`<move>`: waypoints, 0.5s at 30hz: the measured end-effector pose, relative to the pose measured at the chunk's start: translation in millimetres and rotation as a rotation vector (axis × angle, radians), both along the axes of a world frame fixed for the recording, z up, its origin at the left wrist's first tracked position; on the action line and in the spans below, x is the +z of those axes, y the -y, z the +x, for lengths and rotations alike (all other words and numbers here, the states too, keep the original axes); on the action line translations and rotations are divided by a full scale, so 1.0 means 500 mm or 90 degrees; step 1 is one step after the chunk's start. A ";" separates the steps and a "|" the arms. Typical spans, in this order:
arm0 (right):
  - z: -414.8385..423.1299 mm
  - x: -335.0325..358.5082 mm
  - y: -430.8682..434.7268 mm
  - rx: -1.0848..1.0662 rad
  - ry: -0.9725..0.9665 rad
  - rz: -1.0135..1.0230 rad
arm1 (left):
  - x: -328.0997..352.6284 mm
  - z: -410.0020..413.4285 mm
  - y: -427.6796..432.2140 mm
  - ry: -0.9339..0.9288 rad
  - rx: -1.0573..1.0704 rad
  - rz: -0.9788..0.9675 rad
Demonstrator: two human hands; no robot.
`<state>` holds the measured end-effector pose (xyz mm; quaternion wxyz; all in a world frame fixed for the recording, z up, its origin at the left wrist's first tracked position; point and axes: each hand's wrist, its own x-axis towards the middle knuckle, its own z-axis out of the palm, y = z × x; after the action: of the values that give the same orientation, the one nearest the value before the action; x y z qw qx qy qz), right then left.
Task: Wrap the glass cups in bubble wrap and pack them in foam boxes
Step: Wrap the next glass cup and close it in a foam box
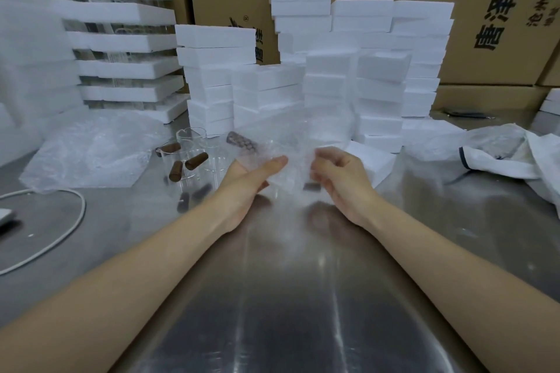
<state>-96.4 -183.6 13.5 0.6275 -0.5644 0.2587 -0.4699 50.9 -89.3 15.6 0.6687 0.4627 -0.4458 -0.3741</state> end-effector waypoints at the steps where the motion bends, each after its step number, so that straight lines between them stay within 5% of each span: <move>1: -0.006 0.001 0.005 -0.075 0.030 -0.008 | -0.002 0.002 -0.001 0.015 -0.029 0.016; 5: -0.028 0.032 0.025 -0.215 0.193 -0.032 | -0.005 0.002 -0.005 0.153 -0.164 0.055; 10: -0.004 0.030 -0.002 -0.159 0.021 -0.057 | -0.013 -0.023 -0.002 0.036 -0.072 0.005; 15: 0.016 0.005 -0.037 0.134 -0.004 0.036 | -0.011 -0.011 -0.002 0.035 0.003 -0.011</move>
<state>-88.4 -165.4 15.9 0.6882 -0.5722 0.2131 -0.3918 45.6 -88.2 10.3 0.6610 0.4683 -0.4662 -0.3555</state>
